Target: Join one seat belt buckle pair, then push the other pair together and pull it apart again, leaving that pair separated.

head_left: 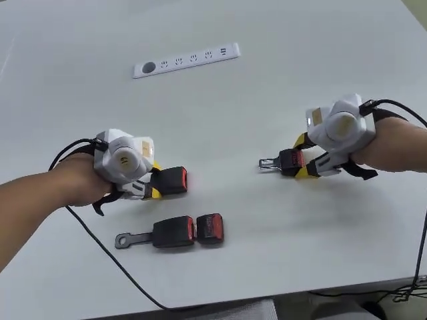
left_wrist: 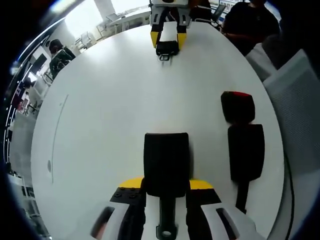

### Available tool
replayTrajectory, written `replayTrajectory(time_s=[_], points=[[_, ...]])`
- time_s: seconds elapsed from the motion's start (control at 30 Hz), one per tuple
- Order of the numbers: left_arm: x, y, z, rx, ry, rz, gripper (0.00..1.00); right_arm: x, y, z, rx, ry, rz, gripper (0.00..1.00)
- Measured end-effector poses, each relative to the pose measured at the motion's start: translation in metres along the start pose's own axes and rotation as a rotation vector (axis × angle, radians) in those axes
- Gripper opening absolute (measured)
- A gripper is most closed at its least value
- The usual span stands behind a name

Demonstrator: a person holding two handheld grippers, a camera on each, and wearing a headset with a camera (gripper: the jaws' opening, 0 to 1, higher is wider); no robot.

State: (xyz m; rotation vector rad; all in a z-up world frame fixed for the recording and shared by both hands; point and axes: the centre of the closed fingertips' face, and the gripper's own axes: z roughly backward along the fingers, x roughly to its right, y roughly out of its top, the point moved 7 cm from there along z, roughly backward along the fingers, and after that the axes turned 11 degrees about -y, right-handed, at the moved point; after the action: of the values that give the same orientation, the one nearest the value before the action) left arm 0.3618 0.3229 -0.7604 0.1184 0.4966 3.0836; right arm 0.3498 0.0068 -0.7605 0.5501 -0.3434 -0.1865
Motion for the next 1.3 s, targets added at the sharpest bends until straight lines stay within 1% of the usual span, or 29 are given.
replayTrajectory(time_s=[0.03, 0.07, 0.13, 0.23, 0.33, 0.4, 0.5, 0.57, 0.67, 0.83, 1.0, 1.1, 1.17, 1.3], points=[[0.0, 0.0, 0.0, -0.001, -0.001, -0.001, 0.31, -0.001, 0.002, -0.001, -0.001, -0.001, 0.002, 0.33], [0.001, 0.002, 0.001, -0.009, 0.005, -0.007, 0.31, -0.001, 0.003, -0.001, -0.003, -0.001, 0.005, 0.33], [0.005, 0.005, 0.001, -0.012, 0.002, -0.013, 0.31, -0.002, 0.007, -0.004, -0.003, 0.0, 0.006, 0.33], [0.006, 0.006, 0.001, -0.008, 0.0, -0.01, 0.31, -0.007, 0.016, -0.009, 0.007, 0.007, 0.016, 0.33], [0.007, 0.007, 0.002, -0.005, 0.002, -0.002, 0.31, -0.014, 0.033, -0.018, 0.03, 0.018, 0.045, 0.33], [0.008, 0.009, 0.002, -0.01, 0.001, 0.0, 0.31, -0.018, 0.042, -0.024, 0.043, 0.016, 0.049, 0.33], [0.008, 0.009, 0.002, -0.016, -0.002, -0.005, 0.31, -0.026, 0.06, -0.034, 0.073, 0.025, 0.043, 0.33], [0.008, 0.009, 0.002, -0.01, -0.001, -0.002, 0.31, -0.031, 0.069, -0.039, 0.094, 0.035, 0.061, 0.33], [0.009, 0.008, 0.003, -0.002, 0.004, 0.003, 0.31, -0.036, 0.082, -0.047, 0.107, 0.031, 0.054, 0.33], [0.009, 0.008, 0.003, -0.009, 0.006, -0.001, 0.31, -0.042, 0.101, -0.06, 0.11, 0.023, 0.044, 0.33], [0.008, 0.008, 0.003, -0.013, -0.001, -0.002, 0.31, -0.041, 0.11, -0.07, 0.11, 0.009, 0.031, 0.32], [0.008, 0.009, 0.003, -0.017, 0.0, -0.003, 0.31, -0.042, 0.116, -0.074, 0.108, 0.013, 0.035, 0.32], [0.008, 0.009, 0.003, -0.017, 0.001, -0.001, 0.31, -0.041, 0.116, -0.074, 0.096, 0.007, 0.044, 0.32], [0.008, 0.009, 0.002, -0.016, 0.002, -0.003, 0.31, -0.043, 0.119, -0.074, 0.115, 0.0, 0.046, 0.32]])
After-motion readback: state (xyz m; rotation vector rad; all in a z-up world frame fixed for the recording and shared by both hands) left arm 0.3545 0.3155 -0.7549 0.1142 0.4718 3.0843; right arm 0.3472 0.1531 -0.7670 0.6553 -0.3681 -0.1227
